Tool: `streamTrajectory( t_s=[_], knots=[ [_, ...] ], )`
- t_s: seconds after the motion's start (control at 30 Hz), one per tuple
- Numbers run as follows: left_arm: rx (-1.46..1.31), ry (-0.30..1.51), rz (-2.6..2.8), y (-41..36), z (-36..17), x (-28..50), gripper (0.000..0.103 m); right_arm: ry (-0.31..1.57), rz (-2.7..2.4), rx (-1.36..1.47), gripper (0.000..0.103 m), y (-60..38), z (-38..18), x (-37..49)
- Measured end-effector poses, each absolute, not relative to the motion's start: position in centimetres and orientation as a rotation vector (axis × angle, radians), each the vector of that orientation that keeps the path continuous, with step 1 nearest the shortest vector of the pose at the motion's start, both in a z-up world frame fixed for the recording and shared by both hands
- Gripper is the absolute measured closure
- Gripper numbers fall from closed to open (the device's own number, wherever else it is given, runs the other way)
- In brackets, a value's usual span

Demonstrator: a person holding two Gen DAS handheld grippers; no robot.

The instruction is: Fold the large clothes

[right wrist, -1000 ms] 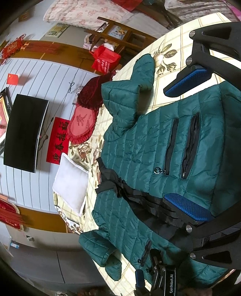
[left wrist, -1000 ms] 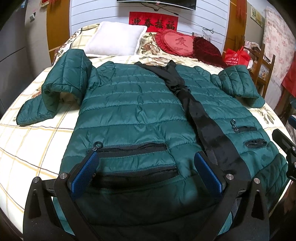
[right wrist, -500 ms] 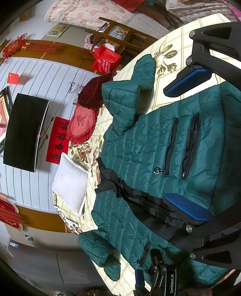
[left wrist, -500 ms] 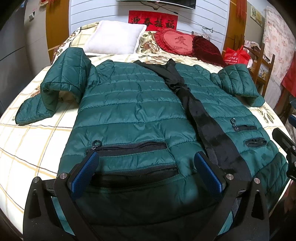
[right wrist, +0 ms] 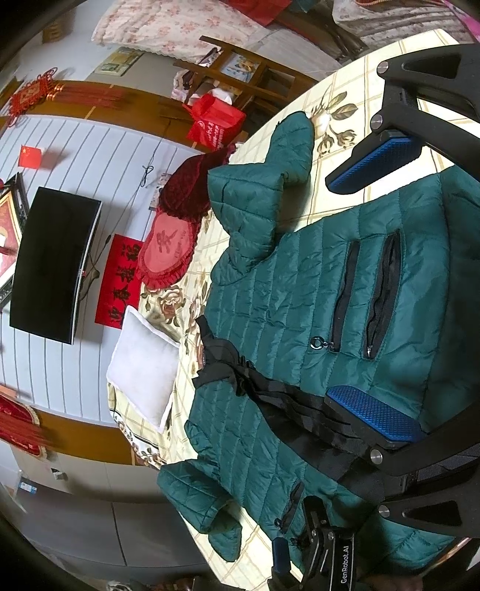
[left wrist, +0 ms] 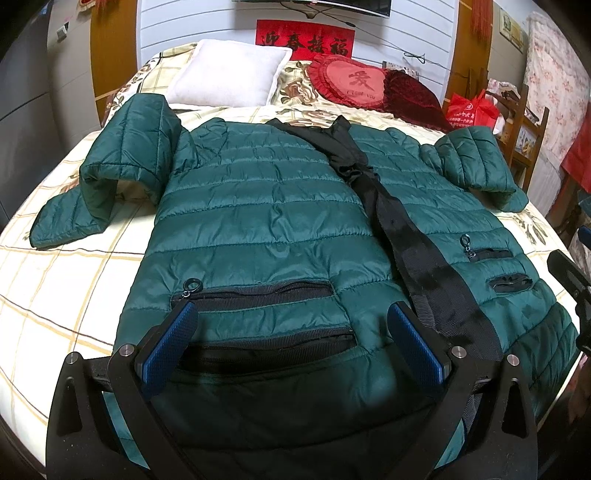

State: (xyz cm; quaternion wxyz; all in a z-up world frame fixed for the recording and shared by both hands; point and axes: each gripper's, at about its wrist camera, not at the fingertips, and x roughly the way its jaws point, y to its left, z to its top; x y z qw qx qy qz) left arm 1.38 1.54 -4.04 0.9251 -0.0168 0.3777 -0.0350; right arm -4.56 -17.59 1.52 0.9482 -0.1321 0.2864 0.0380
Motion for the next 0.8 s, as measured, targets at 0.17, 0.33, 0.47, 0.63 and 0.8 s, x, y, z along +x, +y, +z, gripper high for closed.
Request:
streamTrajectory(
  t_s=[0.17, 0.33, 0.47, 0.63, 0.8],
  knots=[
    [-0.025, 0.784, -0.073, 1.39, -4.23, 1.43, 0.000, 0.577, 0.078, -0.276, 0.000, -17.53, 1.71, -4.78],
    [-0.023, 0.772, -0.073, 1.30, -3.88, 1.23, 0.000, 0.575, 0.079, -0.277, 0.000, -17.45, 1.81, -4.88],
    [-0.031, 0.791, -0.074, 1.26, -3.91, 1.48, 0.000, 0.573, 0.077, -0.274, 0.000, -17.49, 1.83, -4.84],
    [-0.017, 0.796, -0.071, 1.25, -4.45, 1.54, 0.000, 0.571, 0.078, -0.278, 0.000, -17.45, 1.82, -5.08],
    [-0.042, 0.808, -0.072, 1.66, -4.51, 1.75, 0.000, 0.579, 0.077, -0.297, 0.000, -16.97, 1.61, -4.91]
  ],
)
